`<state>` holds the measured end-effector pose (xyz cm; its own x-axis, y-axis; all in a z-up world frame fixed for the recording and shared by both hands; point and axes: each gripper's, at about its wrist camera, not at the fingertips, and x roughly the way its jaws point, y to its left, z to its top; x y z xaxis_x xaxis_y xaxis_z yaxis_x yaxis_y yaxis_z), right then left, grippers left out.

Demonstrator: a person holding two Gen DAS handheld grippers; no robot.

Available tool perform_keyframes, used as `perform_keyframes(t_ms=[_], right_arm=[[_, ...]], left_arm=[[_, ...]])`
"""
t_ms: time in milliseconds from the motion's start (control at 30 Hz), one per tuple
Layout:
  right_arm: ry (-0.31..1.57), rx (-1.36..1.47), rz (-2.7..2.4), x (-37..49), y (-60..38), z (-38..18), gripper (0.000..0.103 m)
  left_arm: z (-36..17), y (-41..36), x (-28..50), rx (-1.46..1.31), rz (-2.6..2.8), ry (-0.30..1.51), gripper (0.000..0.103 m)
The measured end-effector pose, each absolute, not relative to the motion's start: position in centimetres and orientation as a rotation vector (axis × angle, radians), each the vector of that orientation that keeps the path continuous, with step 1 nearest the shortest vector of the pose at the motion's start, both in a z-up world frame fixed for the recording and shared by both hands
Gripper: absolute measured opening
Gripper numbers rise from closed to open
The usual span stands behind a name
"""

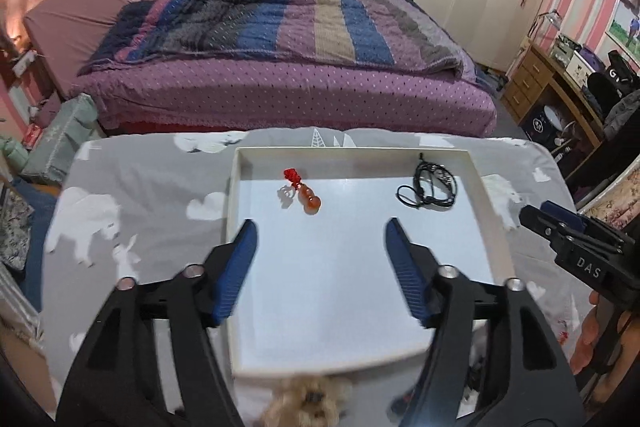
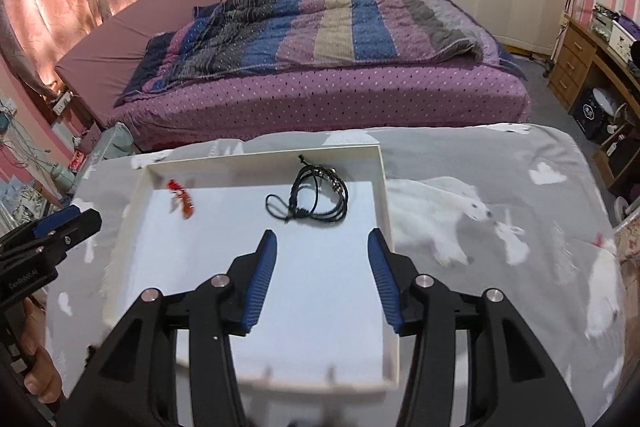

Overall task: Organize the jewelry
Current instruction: 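Open both tools to release the items and withdraw from the tray, then grasp the cream scrunchie with the left tool while the right tool grasps the brown stone pendant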

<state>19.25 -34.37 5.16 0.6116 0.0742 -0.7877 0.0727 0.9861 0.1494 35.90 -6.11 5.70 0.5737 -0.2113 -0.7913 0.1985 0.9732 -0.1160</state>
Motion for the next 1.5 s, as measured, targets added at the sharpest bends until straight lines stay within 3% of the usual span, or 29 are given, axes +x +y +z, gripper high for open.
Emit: perform_keyframes(t_ms=[67,200,467,667,733,767,1500], right_arm=[[0.903,0.175,0.006,17.7,-34.2,6.1,0.052],[0.873,0.156,0.008,13.6,-33.6,7.3,0.062],[0.893,0.166,0.019,8.4,-33.6,5.6,0.063],[0.933,0.173,0.030,6.9,-33.6,3.7,0.065],[0.941,0.170,0.025,6.3,-33.6,3.0,0.077],[0.941,0.168,0.024,6.1,-33.5,2.8,0.079],[1.003,0.109,0.031,2.8,-32.8,-1.2,0.079]], left_arm=[[7.3,-5.4,33.5,-0.014,-0.237,0.894,0.079],[9.0,-4.1,29.6,-0.005,-0.222,0.861,0.086],[8.1,-0.8,24.0,-0.001,-0.216,0.859,0.100],[5.2,1.2,22.2,0.008,-0.218,0.915,0.100],[4.4,1.5,21.8,0.014,-0.214,0.926,0.100],[3.8,1.6,21.4,0.025,-0.211,0.932,0.100],[-2.3,2.3,18.7,0.032,-0.236,1.021,0.100]])
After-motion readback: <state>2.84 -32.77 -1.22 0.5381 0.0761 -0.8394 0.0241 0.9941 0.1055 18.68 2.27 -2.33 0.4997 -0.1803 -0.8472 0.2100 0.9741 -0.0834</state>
